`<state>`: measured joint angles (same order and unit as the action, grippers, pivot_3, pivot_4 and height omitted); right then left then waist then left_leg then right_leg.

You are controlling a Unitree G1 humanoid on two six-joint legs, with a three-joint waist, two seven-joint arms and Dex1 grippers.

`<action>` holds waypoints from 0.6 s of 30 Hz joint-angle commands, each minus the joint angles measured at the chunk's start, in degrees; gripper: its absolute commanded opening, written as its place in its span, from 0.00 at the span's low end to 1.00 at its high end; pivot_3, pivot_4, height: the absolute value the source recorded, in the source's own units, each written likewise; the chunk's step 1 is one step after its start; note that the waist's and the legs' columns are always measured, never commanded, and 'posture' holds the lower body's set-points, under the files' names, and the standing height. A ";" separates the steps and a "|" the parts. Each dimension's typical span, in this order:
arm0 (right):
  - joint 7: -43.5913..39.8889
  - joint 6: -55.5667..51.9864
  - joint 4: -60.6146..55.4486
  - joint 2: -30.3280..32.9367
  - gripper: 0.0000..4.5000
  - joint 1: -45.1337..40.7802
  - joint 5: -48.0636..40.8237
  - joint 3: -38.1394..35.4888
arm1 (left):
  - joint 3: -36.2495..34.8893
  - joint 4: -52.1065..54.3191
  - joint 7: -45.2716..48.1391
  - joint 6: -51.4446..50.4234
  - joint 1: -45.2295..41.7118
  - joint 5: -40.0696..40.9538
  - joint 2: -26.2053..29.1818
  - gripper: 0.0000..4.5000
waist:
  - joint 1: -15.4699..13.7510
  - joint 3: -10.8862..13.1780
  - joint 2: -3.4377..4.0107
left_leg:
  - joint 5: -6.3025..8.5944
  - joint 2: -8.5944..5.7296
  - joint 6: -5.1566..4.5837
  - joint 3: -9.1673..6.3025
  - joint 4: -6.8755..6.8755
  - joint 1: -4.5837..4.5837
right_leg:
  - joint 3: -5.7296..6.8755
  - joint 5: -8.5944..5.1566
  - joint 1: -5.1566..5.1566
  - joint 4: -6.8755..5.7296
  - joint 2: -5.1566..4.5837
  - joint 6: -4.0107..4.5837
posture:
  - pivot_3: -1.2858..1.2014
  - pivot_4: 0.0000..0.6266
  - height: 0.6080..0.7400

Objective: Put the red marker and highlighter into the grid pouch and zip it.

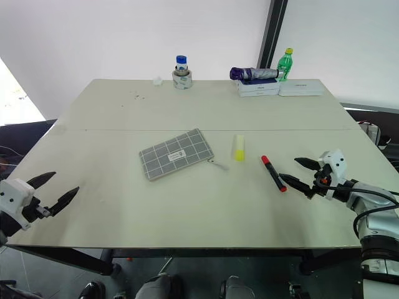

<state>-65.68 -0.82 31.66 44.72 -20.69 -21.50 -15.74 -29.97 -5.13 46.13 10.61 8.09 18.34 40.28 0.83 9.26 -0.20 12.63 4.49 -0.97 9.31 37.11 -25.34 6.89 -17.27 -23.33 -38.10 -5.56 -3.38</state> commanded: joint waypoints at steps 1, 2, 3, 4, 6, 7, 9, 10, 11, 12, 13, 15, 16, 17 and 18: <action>1.08 -0.74 -1.50 -1.27 0.87 -2.89 -0.73 0.11 | 0.84 0.00 -2.00 5.18 -1.68 -3.81 0.89 0.89 | 0.08 0.00 0.00 | 0.00 0.00 0.00 0.00 0.00 0.00 | 0.00 0.00 0.00 0.00 0.00 0.00 | 0.52 0.24 1.00; 1.73 -0.83 -2.01 -1.93 0.80 -3.63 -0.68 0.30 | 1.09 -0.45 -2.86 5.73 -2.54 -4.65 0.90 0.89 | 0.08 0.00 0.01 | 0.00 0.00 0.00 0.00 0.00 0.00 | 0.00 0.00 0.01 -0.01 0.01 0.00 | 0.52 0.24 1.00; 2.31 -0.52 -2.60 -2.56 0.69 -4.29 -0.29 0.76 | 1.40 -1.09 -3.69 6.45 -3.43 -5.75 1.08 0.89 | 0.11 0.01 0.02 | 0.00 0.01 0.00 0.00 0.00 0.00 | 0.00 0.01 0.01 -0.02 0.02 0.01 | 0.52 0.24 1.00; 3.02 -0.49 -3.35 -3.49 0.58 -5.22 -0.08 1.35 | 2.21 -1.97 -4.02 8.94 -4.16 -7.71 1.65 0.89 | 0.13 0.01 0.02 | -0.01 0.01 0.00 0.00 0.00 0.00 | 0.00 0.01 0.02 -0.02 0.01 0.02 | 0.52 0.24 1.00; 5.11 0.21 -4.81 -6.71 0.35 -8.17 1.07 3.67 | 4.90 -4.56 -4.34 13.79 -6.35 -11.77 2.78 0.89 | 0.23 0.01 0.02 | -0.01 0.01 0.00 0.01 -0.01 -0.01 | 0.00 0.02 0.04 -0.03 0.03 0.01 | 0.52 0.24 1.00; 6.37 0.56 -5.06 -8.41 0.23 -9.73 2.01 4.95 | 6.39 -6.11 -4.59 15.79 -7.66 -13.51 3.22 0.89 | 0.34 0.01 0.02 | -0.02 0.01 -0.01 0.04 -0.02 0.00 | -0.01 0.02 0.05 -0.03 0.03 0.01 | 0.52 0.24 1.00; 9.71 1.37 -4.15 -11.45 0.01 -12.87 4.68 7.31 | 9.57 -8.47 -4.75 19.41 -10.10 -16.15 3.87 0.89 | 0.38 0.01 0.05 | -0.03 0.04 0.00 0.10 -0.03 -0.01 | 0.00 0.03 0.00 -0.06 0.08 -0.01 | 0.52 0.24 1.00; 11.43 2.30 -3.32 -13.15 0.01 -14.50 6.33 8.71 | 10.96 -9.72 -5.18 20.64 -11.85 -17.12 3.78 0.89 | 0.34 0.03 0.07 | -0.03 0.04 0.00 0.12 -0.03 -0.01 | -0.01 0.03 0.00 -0.07 0.09 -0.01 | 0.52 0.24 1.00; 12.62 3.38 -2.61 -15.06 0.01 -16.09 7.87 10.36 | 12.67 -11.16 -5.60 22.02 -13.89 -18.48 3.78 0.89 | 0.34 0.03 0.07 | -0.04 0.04 -0.01 0.16 -0.04 -0.02 | -0.01 0.03 -0.02 -0.07 0.09 -0.01 | 0.52 0.24 1.00; 13.39 3.96 -2.00 -16.77 0.01 -17.42 8.74 11.63 | 14.20 -12.39 -5.90 23.30 -15.65 -19.58 3.78 0.89 | 0.23 0.03 0.07 | -0.04 0.04 -0.01 0.18 -0.04 -0.03 | -0.02 0.03 -0.04 -0.08 0.09 -0.01 | 0.52 0.24 1.00; 15.14 5.08 -0.42 -18.62 0.01 -19.01 10.54 13.08 | 15.86 -14.38 -6.80 25.07 -17.75 -21.57 3.94 0.89 | 0.16 0.03 0.07 | -0.04 0.04 -0.01 0.20 -0.04 -0.03 | -0.02 0.04 -0.03 -0.10 0.11 -0.02 | 0.52 0.24 1.00; 18.26 7.02 3.39 -20.49 0.01 -21.53 14.83 15.93 | 18.70 -17.87 -8.50 28.87 -20.76 -25.30 4.56 0.89 | 0.03 0.03 0.06 | -0.06 0.04 -0.01 0.25 -0.03 -0.05 | -0.02 0.04 -0.05 -0.11 0.22 -0.03 | 0.52 0.24 1.00; 21.06 8.50 5.83 -21.39 0.01 -23.07 17.13 17.03 | 20.41 -19.52 -9.85 31.68 -22.16 -28.22 5.18 0.89 | -0.01 0.03 0.06 | -0.08 0.04 0.03 0.28 -0.01 -0.04 | -0.02 0.04 -0.04 -0.11 0.23 -0.03 | 0.52 0.24 1.00; 24.38 9.78 8.16 -22.08 0.01 -24.54 19.25 17.83 | 21.78 -20.94 -11.48 34.15 -23.29 -30.94 5.71 0.89 | -0.05 0.03 0.06 | -0.25 0.03 0.31 0.31 -0.01 -0.06 | -0.03 0.04 -0.05 -0.11 0.23 -0.03 | 0.52 0.24 1.00; 28.00 10.32 10.64 -22.98 0.01 -26.21 21.09 18.53 | 23.19 -22.48 -12.47 36.63 -24.44 -32.83 6.14 0.89 | -0.02 0.03 0.06 | -0.25 0.01 0.31 0.37 -0.01 -0.06 | -0.06 0.04 -0.06 -0.10 0.22 -0.03 | 0.52 0.24 1.00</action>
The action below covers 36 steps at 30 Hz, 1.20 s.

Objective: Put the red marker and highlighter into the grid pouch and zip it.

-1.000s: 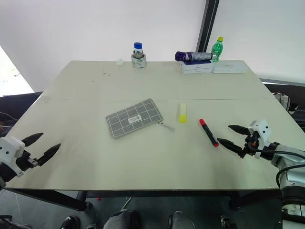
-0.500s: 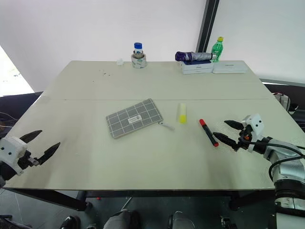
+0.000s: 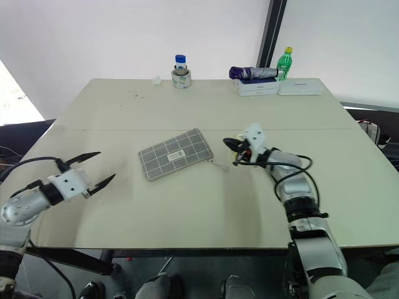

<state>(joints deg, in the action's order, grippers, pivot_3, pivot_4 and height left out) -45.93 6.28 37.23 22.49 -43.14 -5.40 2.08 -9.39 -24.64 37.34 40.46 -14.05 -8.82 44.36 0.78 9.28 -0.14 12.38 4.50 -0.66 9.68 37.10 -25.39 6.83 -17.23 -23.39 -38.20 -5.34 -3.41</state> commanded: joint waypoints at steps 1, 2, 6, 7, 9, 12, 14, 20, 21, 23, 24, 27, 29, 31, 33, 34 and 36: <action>12.63 3.61 7.37 -2.13 0.01 -5.41 7.24 1.72 | 4.15 -4.75 -6.44 9.26 -3.91 -9.49 2.70 0.89 | 0.08 0.00 0.00 | 0.00 0.00 0.00 0.06 -0.01 -0.01 | -0.05 0.00 -0.04 0.00 0.00 0.00 | 0.52 0.24 1.00; 15.55 4.12 9.07 -3.00 0.01 -6.46 9.45 3.00 | 5.56 -6.11 -8.91 11.45 -5.15 -13.06 3.49 0.89 | 0.14 0.00 0.00 | 0.00 0.00 0.00 0.13 -0.01 -0.01 | -0.11 0.00 -0.09 -0.01 0.00 0.00 | 0.52 0.24 1.00; 20.08 6.54 12.63 -5.56 0.01 -8.28 12.37 4.62 | 8.89 -10.77 -15.86 15.84 -8.80 -19.22 4.84 0.89 | 0.40 0.00 0.00 | -0.01 0.04 0.01 0.36 -0.10 -0.01 | -0.30 0.00 -0.26 -0.12 0.02 -0.01 | 0.52 0.24 1.00; 20.10 6.79 13.25 -6.06 0.01 -8.60 12.47 4.76 | 9.93 -11.98 -16.89 16.70 -9.66 -20.19 5.02 0.89 | 0.41 0.00 0.00 | -0.01 0.06 0.02 0.51 -0.11 -0.01 | -0.34 0.00 -0.29 -0.14 0.05 -0.01 | 0.52 0.24 1.00; 20.95 6.54 14.94 -6.77 0.01 -9.34 13.49 5.37 | 11.88 -14.29 -19.49 18.45 -11.58 -22.50 5.02 0.89 | 0.43 0.00 0.00 | -0.01 0.14 0.02 0.76 -0.11 -0.01 | -0.46 0.00 -0.39 -0.17 0.10 -0.02 | 0.52 0.24 1.00; 24.11 6.58 17.92 -7.53 0.01 -10.83 15.94 6.61 | 14.58 -18.57 -20.32 19.71 -14.68 -22.17 3.81 0.89 | 0.36 0.00 0.00 | -0.02 0.16 0.02 0.87 -0.10 -0.01 | -0.54 0.00 -0.48 -0.25 0.12 -0.02 | 0.52 0.24 1.00; 25.19 6.69 19.43 -7.76 0.01 -11.79 17.16 7.32 | 16.67 -20.35 -20.89 21.08 -15.87 -23.07 3.46 0.89 | 0.41 0.00 -0.01 | -0.02 0.18 0.03 0.98 -0.08 -0.03 | -0.66 0.00 -0.61 -0.37 0.12 -0.02 | 0.52 0.24 1.00; 27.07 6.64 22.42 -8.51 0.01 -13.01 19.49 8.91 | 21.24 -24.57 -22.09 22.76 -19.02 -23.62 1.47 0.89 | 0.37 -0.01 -0.01 | -0.03 0.19 0.04 1.22 -0.04 -0.03 | -0.91 -0.03 -0.85 -0.68 0.12 -0.06 | 0.52 0.24 1.00; 26.94 6.35 22.62 -8.60 0.01 -13.08 19.32 8.79 | 21.87 -24.89 -22.69 22.74 -19.48 -24.26 1.29 0.89 | 0.39 -0.01 -0.01 | -0.03 0.19 0.04 1.25 -0.01 -0.02 | -0.94 -0.04 -0.89 -0.76 0.12 -0.07 | 0.52 0.24 1.00; 26.29 6.63 22.91 -8.71 0.01 -13.00 19.53 9.08 | 23.20 -25.42 -23.73 22.90 -20.21 -25.76 0.95 0.89 | 0.33 -0.01 -0.02 | -0.05 0.19 0.07 1.26 0.02 -0.02 | -0.98 -0.04 -0.94 -0.85 0.12 -0.08 | 0.52 0.24 1.00; 26.12 6.76 22.88 -8.89 0.01 -12.93 19.62 9.18 | 23.77 -25.77 -24.05 22.91 -20.48 -26.06 0.72 0.89 | 0.32 -0.01 -0.02 | -0.06 0.19 0.09 1.26 0.03 -0.01 | -0.99 -0.04 -0.94 -0.89 0.12 -0.08 | 0.52 0.24 1.00; 25.11 6.98 22.68 -9.46 0.01 -12.94 19.78 9.49 | 25.03 -26.42 -25.49 23.22 -21.18 -27.15 0.48 0.89 | 0.37 -0.01 -0.02 | -0.06 0.19 0.09 1.27 0.04 0.00 | -1.01 -0.04 -0.95 -0.91 0.12 -0.08 | 0.52 0.24 1.00; 24.87 7.04 22.76 -9.68 0.01 -12.94 20.04 9.76 | 25.83 -26.92 -26.08 23.54 -21.56 -27.68 0.29 0.89 | 0.32 -0.01 -0.02 | -0.06 0.20 0.09 1.27 0.03 0.00 | -1.01 -0.05 -0.95 -0.92 0.12 -0.08 | 0.52 0.24 1.00; 24.73 7.11 22.85 -9.79 0.01 -12.94 20.08 9.85 | 26.71 -27.19 -26.62 23.86 -21.91 -28.11 0.13 0.89 | 0.30 -0.01 -0.02 | -0.07 0.20 0.09 1.27 0.04 0.00 | -1.01 -0.04 -0.95 -0.92 0.12 -0.08 | 0.52 0.24 1.00; 24.58 7.15 22.78 -9.77 0.01 -12.89 20.16 9.96 | 27.40 -27.38 -27.03 24.07 -22.18 -28.41 -0.08 0.89 | 0.25 -0.01 -0.02 | -0.07 0.19 0.09 1.28 0.05 0.00 | -1.02 -0.04 -0.95 -0.92 0.11 -0.08 | 0.52 0.24 1.00; 24.41 7.21 22.76 -9.76 0.01 -12.87 20.21 10.05 | 27.73 -27.42 -27.27 24.19 -22.35 -28.72 -0.16 0.89 | 0.25 -0.01 -0.02 | -0.07 0.19 0.09 1.28 0.05 0.00 | -1.02 -0.04 -0.95 -0.92 0.11 -0.08 | 0.52 0.24 1.00; 24.38 7.25 22.70 -9.69 0.01 -12.80 20.28 10.04 | 28.30 -27.49 -27.49 24.24 -22.76 -28.92 -0.51 0.89 | 0.25 -0.02 -0.02 | -0.07 0.19 0.09 1.27 0.05 0.00 | -1.02 -0.04 -0.95 -0.93 0.11 -0.08 | 0.52 0.24 1.00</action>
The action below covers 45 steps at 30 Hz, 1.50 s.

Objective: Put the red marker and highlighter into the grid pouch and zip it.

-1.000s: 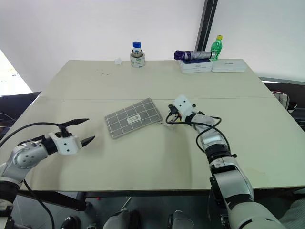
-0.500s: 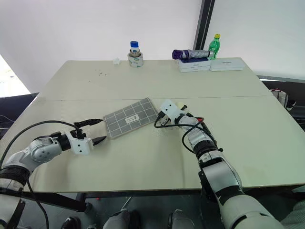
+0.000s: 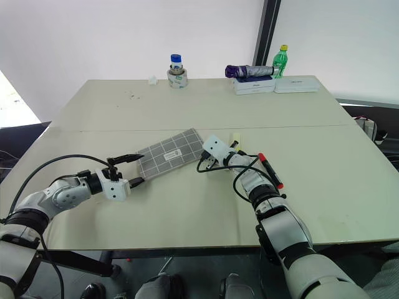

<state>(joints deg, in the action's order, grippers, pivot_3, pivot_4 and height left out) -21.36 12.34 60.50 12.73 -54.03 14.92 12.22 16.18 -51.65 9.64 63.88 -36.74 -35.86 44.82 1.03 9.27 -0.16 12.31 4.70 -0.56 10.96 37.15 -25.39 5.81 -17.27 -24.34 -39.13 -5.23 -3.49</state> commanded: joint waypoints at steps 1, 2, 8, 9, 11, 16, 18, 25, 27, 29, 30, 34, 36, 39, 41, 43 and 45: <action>-0.17 1.20 -0.58 0.11 0.01 -1.88 -0.01 -0.11 | 2.98 -0.51 0.27 0.75 -0.36 -1.77 -1.23 0.89 | 0.00 0.00 0.00 | 0.00 0.00 0.00 0.00 0.00 0.00 | 0.00 0.00 0.00 0.00 0.00 0.00 | 0.52 0.24 1.00; -0.15 1.19 -0.61 0.14 0.01 -1.84 0.00 -0.14 | 3.14 -0.55 0.39 0.68 -0.63 -1.48 -1.49 0.89 | -0.04 0.00 0.00 | 0.00 0.00 0.00 0.00 0.00 0.00 | 0.00 0.00 0.00 0.00 0.00 0.00 | 0.52 0.24 1.00; -0.54 1.22 -0.90 0.37 0.00 -1.55 0.02 -0.13 | 3.84 -2.19 2.04 0.29 -1.24 0.10 -2.31 0.77 | 0.01 -0.01 0.00 | 0.00 0.00 0.00 0.01 0.02 0.00 | 0.00 0.00 0.00 -0.01 0.00 0.00 | 0.52 0.24 1.00; -0.55 1.24 -1.05 0.41 0.00 -1.45 0.02 -0.13 | 3.74 -2.50 2.52 0.23 -1.18 0.80 -2.49 0.71 | 0.02 0.00 0.00 | 0.00 0.00 0.00 0.01 0.02 0.01 | 0.00 0.00 0.00 -0.02 0.00 0.00 | 0.52 0.24 1.00; -0.60 1.28 -1.41 0.57 0.00 -1.23 0.00 -0.16 | 2.97 -3.67 5.23 -0.78 -0.97 4.46 -3.58 0.51 | 0.03 -0.01 0.00 | 0.00 0.00 0.00 0.01 0.02 0.00 | 0.00 0.00 0.00 -0.02 0.00 0.00 | 0.52 0.24 1.00; -0.79 1.43 -1.77 1.24 0.00 -1.22 -0.13 -0.41 | 0.12 -4.31 15.93 -4.33 0.06 16.62 -6.40 0.02 | -0.05 -0.08 0.11 | -0.01 0.00 0.00 0.01 0.07 0.03 | 0.00 0.00 0.03 -0.06 0.00 0.00 | 0.52 0.24 1.00; -1.45 1.34 -2.44 1.38 0.00 -1.10 -1.29 -1.32 | -1.16 -3.10 19.83 -6.16 0.42 20.87 -7.12 0.02 | -0.04 -0.08 0.11 | -0.01 0.00 -0.01 0.01 0.10 0.03 | 0.00 0.00 0.03 -0.07 0.00 0.00 | 0.52 0.24 1.00; -17.84 -3.12 -11.94 1.71 0.19 1.63 -16.22 -9.72 | -6.38 6.97 31.23 -17.01 3.81 35.31 -9.29 0.00 | 0.26 -0.07 0.11 | -0.01 0.03 -0.01 -0.05 0.10 0.02 | -0.04 0.00 0.03 -0.08 0.07 -0.01 | 0.52 0.24 1.00; -18.83 -5.28 -15.51 2.36 0.41 2.81 -18.03 -10.91 | -7.35 11.03 32.11 -20.51 5.63 37.06 -9.33 0.00 | 0.31 -0.07 0.11 | -0.01 0.04 -0.01 -0.11 0.13 0.01 | -0.06 0.00 0.03 -0.08 0.11 -0.01 | 0.52 0.24 1.00; -19.80 -10.18 -21.38 3.16 0.63 5.13 -19.99 -11.75 | -8.28 16.66 31.56 -23.33 8.08 37.32 -8.85 0.00 | 0.26 -0.07 0.11 | -0.01 0.07 -0.01 -0.17 0.13 0.01 | -0.08 0.00 0.03 -0.08 0.11 -0.01 | 0.52 0.24 1.00; -20.11 -12.03 -23.67 3.48 0.75 6.06 -20.37 -11.81 | -8.64 18.74 31.34 -24.46 8.96 37.22 -8.70 0.00 | 0.20 -0.07 0.11 | -0.01 0.08 -0.02 -0.22 0.13 0.01 | -0.10 0.00 0.02 -0.07 0.11 -0.01 | 0.52 0.24 1.00; -23.40 -26.17 -40.78 4.58 0.99 13.90 -25.86 -11.09 | -9.81 28.02 27.90 -28.23 13.14 32.03 -6.50 0.00 | 0.18 -0.07 0.10 | 0.00 0.09 -0.02 -0.25 0.11 0.01 | -0.15 0.00 0.01 -0.07 0.10 0.00 | 0.52 0.24 1.00; -21.79 -30.21 -47.39 4.31 0.99 17.38 -26.63 -10.76 | -10.64 31.55 26.21 -30.33 14.88 30.13 -5.62 0.00 | 0.18 -0.07 0.10 | 0.00 0.10 -0.02 -0.30 0.08 0.00 | -0.15 0.00 -0.01 -0.07 0.10 0.00 | 0.52 0.24 1.00; -19.93 -34.86 -52.72 4.59 0.99 21.01 -26.54 -10.21 | -12.08 36.56 24.53 -34.09 16.97 29.75 -5.23 0.00 | 0.20 -0.07 0.10 | 0.01 0.10 -0.03 -0.30 0.08 0.01 | -0.15 0.01 -0.01 -0.07 0.11 0.01 | 0.52 0.24 1.00; -18.17 -35.85 -53.88 4.76 0.99 22.28 -25.44 -10.22 | -12.78 39.49 24.17 -36.46 18.23 30.03 -5.37 0.00 | 0.17 -0.08 0.08 | 0.01 0.10 -0.03 -0.31 0.09 0.01 | -0.15 0.01 -0.01 -0.08 0.11 0.02 | 0.52 0.24 1.00; -16.82 -36.28 -55.21 4.57 0.99 24.01 -25.00 -10.08 | -13.52 43.39 23.74 -39.25 20.28 31.27 -6.21 0.00 | 0.12 -0.08 0.08 | 0.02 0.10 -0.03 -0.31 0.08 0.02 | -0.15 0.01 -0.01 -0.08 0.11 0.02 | 0.52 0.24 1.00; -16.77 -34.80 -54.94 4.92 0.99 25.13 -23.18 -7.96 | -13.80 46.43 23.22 -41.13 22.23 31.30 -6.78 0.00 | 0.09 -0.08 0.08 | 0.01 0.09 -0.02 -0.30 0.08 0.01 | -0.15 0.01 -0.01 -0.07 0.11 0.02 | 0.52 0.24 1.00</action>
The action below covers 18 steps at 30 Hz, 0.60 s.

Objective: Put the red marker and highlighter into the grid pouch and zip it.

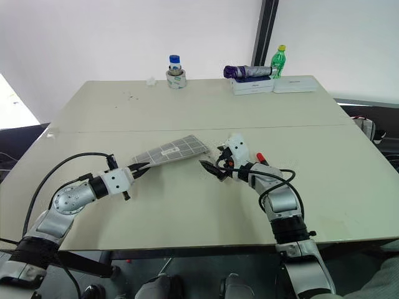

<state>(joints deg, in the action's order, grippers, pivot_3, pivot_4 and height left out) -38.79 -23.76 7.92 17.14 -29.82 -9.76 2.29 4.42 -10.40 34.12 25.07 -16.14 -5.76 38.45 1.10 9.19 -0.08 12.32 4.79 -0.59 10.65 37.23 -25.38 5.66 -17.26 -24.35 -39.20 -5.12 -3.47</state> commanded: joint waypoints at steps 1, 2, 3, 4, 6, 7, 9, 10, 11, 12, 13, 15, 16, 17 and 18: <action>1.46 1.85 -0.84 0.10 0.99 0.68 1.80 1.91 | -2.47 6.20 -1.42 -3.20 2.46 1.95 -0.97 0.00 | 0.04 0.00 -0.01 | 0.00 0.00 0.00 0.01 0.00 0.00 | 0.00 0.00 0.00 0.01 0.00 0.00 | 0.52 0.24 1.00; 1.99 2.27 0.74 0.00 0.99 0.38 2.17 1.97 | -2.85 6.91 -1.53 -3.79 3.08 2.53 -1.40 0.00 | 0.06 0.01 -0.01 | 0.00 0.00 0.00 0.01 0.00 0.00 | -0.01 0.00 0.00 0.01 0.00 0.00 | 0.52 0.24 1.00; 2.42 2.53 2.26 0.05 0.99 0.21 2.62 2.10 | -3.18 7.50 -1.44 -4.26 3.60 2.95 -1.62 0.00 | 0.02 0.01 -0.02 | 0.00 0.00 0.00 0.01 0.00 0.01 | -0.01 0.00 0.00 0.00 0.01 0.00 | 0.52 0.24 1.00; 2.78 2.97 3.44 -0.07 0.99 0.06 2.72 1.96 | -3.39 7.92 -1.30 -4.66 3.89 3.18 -1.74 0.00 | -0.01 0.00 -0.04 | 0.00 0.00 0.00 0.01 0.00 0.01 | 0.00 0.00 0.00 0.00 0.02 0.00 | 0.52 0.24 1.00; 3.00 3.30 4.95 -0.61 0.99 -0.41 2.26 1.65 | -3.59 8.27 -1.01 -5.17 4.25 3.40 -1.81 0.00 | -0.01 0.00 -0.04 | 0.00 0.00 0.00 0.00 0.01 0.01 | 0.00 0.00 0.01 0.00 0.03 0.00 | 0.52 0.24 1.00; 3.05 3.07 5.29 -1.20 0.99 -0.72 1.49 1.28 | -3.54 8.39 -0.84 -5.04 4.44 3.35 -1.67 0.00 | 0.01 0.00 -0.04 | 0.00 0.00 0.00 0.00 0.00 0.01 | 0.00 0.00 0.01 0.00 0.03 0.00 | 0.52 0.24 1.00; 3.44 3.06 6.23 -2.52 0.94 -1.95 0.56 0.78 | -3.56 8.41 -0.53 -4.83 4.61 3.41 -1.46 0.00 | 0.12 0.00 -0.04 | 0.00 0.00 0.00 0.00 0.00 0.01 | -0.01 0.00 0.01 0.00 0.03 0.00 | 0.52 0.24 1.00; 3.18 3.41 6.84 -3.03 0.87 -2.58 0.20 0.69 | -3.64 8.44 -0.39 -4.68 4.73 3.49 -1.35 0.00 | 0.19 0.00 -0.04 | 0.00 0.01 0.00 0.00 -0.01 0.02 | -0.01 0.00 0.01 0.00 0.05 0.00 | 0.52 0.24 1.00; 3.09 3.34 7.34 -3.39 0.80 -3.14 -0.11 0.50 | -3.71 8.44 -0.29 -4.66 4.85 3.49 -1.24 0.00 | 0.18 0.00 -0.04 | 0.00 0.01 0.00 0.00 -0.01 0.02 | -0.01 0.00 0.00 0.00 0.06 0.00 | 0.52 0.24 1.00; 3.16 3.23 7.78 -3.72 0.69 -3.57 -0.44 0.17 | -3.79 8.50 -0.19 -4.61 5.00 3.52 -1.12 0.00 | 0.17 0.00 -0.04 | 0.00 0.01 0.00 0.00 -0.02 0.02 | -0.01 0.00 0.00 0.00 0.07 0.00 | 0.52 0.24 1.00; 3.28 3.21 8.12 -3.88 0.59 -3.85 -0.61 -0.02 | -3.88 8.55 -0.12 -4.58 5.13 3.60 -1.05 0.00 | 0.11 0.00 -0.04 | 0.00 0.02 0.00 0.00 -0.02 0.02 | -0.01 0.00 0.00 0.00 0.07 0.00 | 0.52 0.24 1.00; 2.93 3.77 8.82 -3.88 0.36 -4.24 -0.23 0.68 | -4.22 8.82 0.09 -4.64 5.52 4.21 -1.02 0.00 | 0.02 0.00 -0.04 | 0.00 0.02 0.00 0.01 -0.02 0.01 | -0.01 0.00 0.00 0.00 0.06 0.00 | 0.52 0.24 1.00; 2.78 4.30 9.17 -4.01 0.22 -4.36 0.06 1.20 | -4.36 8.95 0.20 -4.58 5.75 4.34 -0.97 0.00 | -0.03 0.00 -0.04 | 0.00 0.02 0.00 0.01 -0.01 0.01 | -0.01 0.00 0.00 0.01 0.05 0.00 | 0.52 0.24 1.00; 2.65 4.67 9.30 -4.10 0.12 -4.43 0.25 1.58 | -4.45 9.03 0.31 -4.63 5.89 4.40 -0.96 0.00 | -0.04 0.00 -0.04 | 0.00 0.01 0.00 0.02 -0.01 0.01 | -0.02 0.00 0.00 0.01 0.04 0.00 | 0.52 0.24 1.00; 2.64 4.72 9.15 -4.17 0.01 -4.45 0.26 1.74 | -4.52 9.07 0.31 -4.68 6.00 4.18 -0.91 0.00 | -0.04 0.00 -0.04 | 0.00 0.01 0.00 0.02 -0.01 0.01 | -0.02 0.00 0.00 0.01 0.04 0.00 | 0.52 0.24 1.00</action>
<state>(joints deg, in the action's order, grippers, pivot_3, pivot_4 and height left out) -35.83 -20.43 17.91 13.42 -33.25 -9.26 4.06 1.20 -3.62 34.49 20.08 -10.02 -2.54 37.01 1.06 9.18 -0.12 12.33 4.80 -0.59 10.66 37.22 -25.37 5.65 -17.26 -24.35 -39.19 -5.09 -3.46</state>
